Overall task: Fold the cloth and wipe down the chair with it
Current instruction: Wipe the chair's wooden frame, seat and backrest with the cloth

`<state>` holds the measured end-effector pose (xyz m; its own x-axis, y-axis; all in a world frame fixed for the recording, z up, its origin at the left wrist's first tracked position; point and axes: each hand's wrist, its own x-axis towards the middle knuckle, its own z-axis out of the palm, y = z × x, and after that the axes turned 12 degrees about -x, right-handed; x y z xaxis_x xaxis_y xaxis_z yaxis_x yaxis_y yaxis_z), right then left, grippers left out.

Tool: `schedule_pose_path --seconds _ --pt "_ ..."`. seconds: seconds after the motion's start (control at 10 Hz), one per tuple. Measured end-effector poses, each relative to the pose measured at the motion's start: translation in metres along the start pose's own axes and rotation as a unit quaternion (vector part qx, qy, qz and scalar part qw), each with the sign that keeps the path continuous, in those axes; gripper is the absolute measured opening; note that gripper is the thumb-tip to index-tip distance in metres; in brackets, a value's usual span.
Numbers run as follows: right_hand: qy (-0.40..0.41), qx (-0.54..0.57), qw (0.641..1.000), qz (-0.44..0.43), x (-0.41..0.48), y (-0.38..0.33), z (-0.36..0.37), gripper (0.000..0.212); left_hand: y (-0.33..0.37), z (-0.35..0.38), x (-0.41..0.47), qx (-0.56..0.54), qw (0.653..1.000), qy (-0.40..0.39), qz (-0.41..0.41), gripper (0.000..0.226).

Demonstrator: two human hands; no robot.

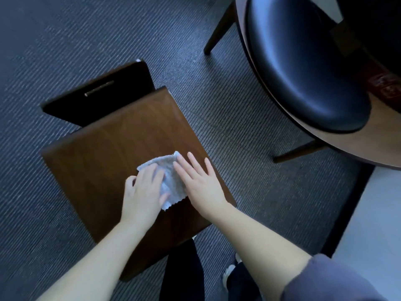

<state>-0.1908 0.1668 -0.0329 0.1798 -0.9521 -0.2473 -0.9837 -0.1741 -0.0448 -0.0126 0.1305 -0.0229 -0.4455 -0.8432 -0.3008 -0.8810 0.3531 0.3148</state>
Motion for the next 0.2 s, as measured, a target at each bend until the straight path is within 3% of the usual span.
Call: schedule_pose_path --seconds 0.1,0.2 --pt "-0.146 -0.049 0.987 -0.038 0.0099 0.0084 0.0025 0.076 -0.0055 0.0155 -0.0070 0.058 0.996 -0.070 -0.023 0.099" --pt "-0.176 -0.104 0.978 -0.031 0.0169 0.0082 -0.0046 0.083 -0.0073 0.0120 -0.0052 0.059 0.993 -0.093 -0.038 0.104"
